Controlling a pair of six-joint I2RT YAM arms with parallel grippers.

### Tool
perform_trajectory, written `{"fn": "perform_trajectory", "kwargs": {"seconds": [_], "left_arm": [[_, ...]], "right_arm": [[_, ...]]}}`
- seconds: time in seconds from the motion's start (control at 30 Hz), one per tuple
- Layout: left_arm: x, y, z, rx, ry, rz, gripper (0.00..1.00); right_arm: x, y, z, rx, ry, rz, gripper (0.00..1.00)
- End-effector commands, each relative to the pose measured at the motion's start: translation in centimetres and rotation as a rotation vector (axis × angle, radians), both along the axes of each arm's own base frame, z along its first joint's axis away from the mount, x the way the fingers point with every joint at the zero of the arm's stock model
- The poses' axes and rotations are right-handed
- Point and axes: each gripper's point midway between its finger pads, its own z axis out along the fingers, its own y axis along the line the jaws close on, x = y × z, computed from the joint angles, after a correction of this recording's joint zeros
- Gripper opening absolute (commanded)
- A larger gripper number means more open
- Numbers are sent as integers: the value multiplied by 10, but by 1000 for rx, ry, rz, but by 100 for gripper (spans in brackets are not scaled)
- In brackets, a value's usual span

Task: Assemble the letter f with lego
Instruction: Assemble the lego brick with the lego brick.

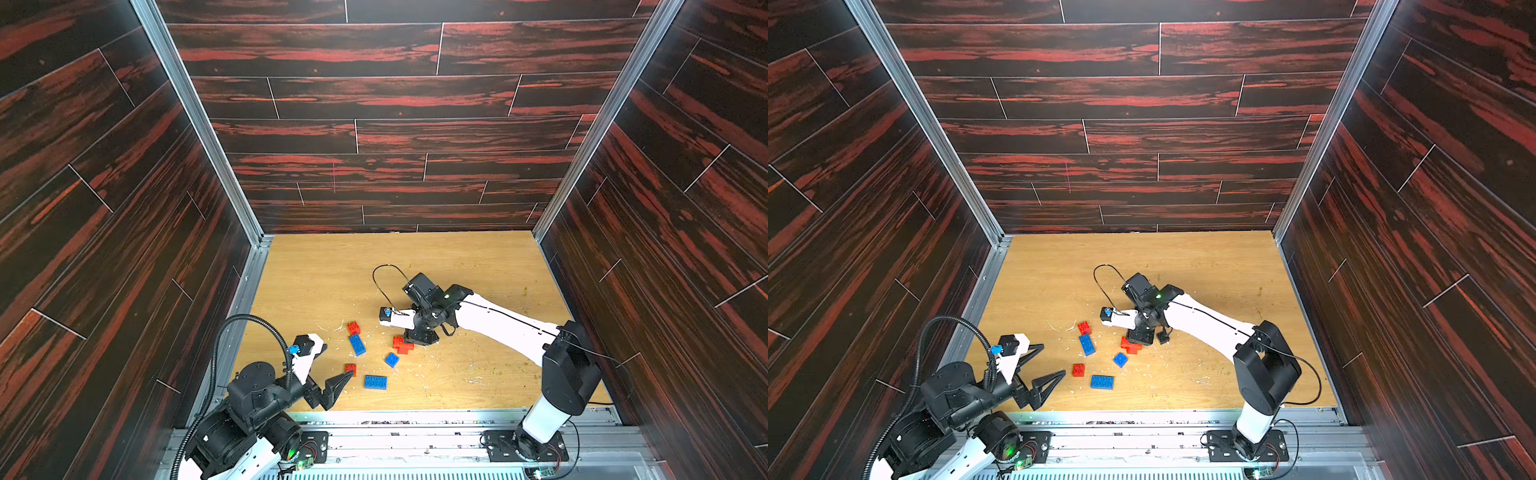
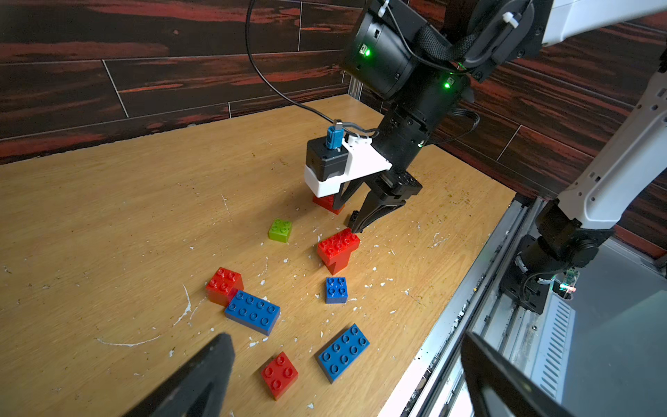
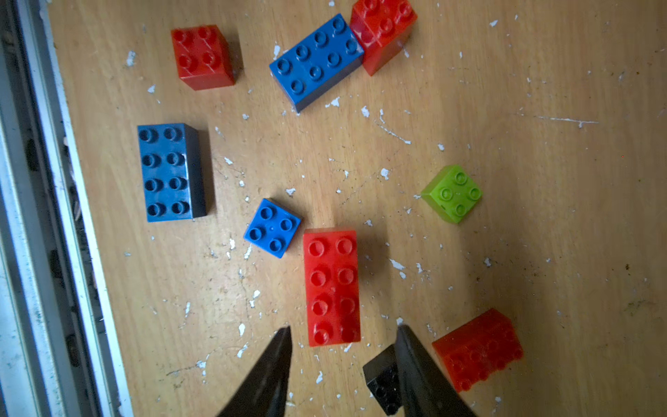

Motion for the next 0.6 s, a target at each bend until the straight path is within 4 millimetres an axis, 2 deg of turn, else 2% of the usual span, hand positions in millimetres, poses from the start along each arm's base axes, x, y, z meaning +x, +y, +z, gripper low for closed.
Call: {"fn": "perform_trajectory", "kwargs": {"seconds": [0.0, 0.33, 0.57], "left_arm": [[1, 0, -3, 2, 6, 3, 100], [2, -1, -5, 5, 11, 0, 100], [1, -2, -5, 5, 14, -2, 100]], "right_arm": [[-3, -5, -1, -3, -12, -33, 49], [14, -24, -2, 50, -38, -267, 49], [41, -53, 3, 92, -12, -457, 49]]}}
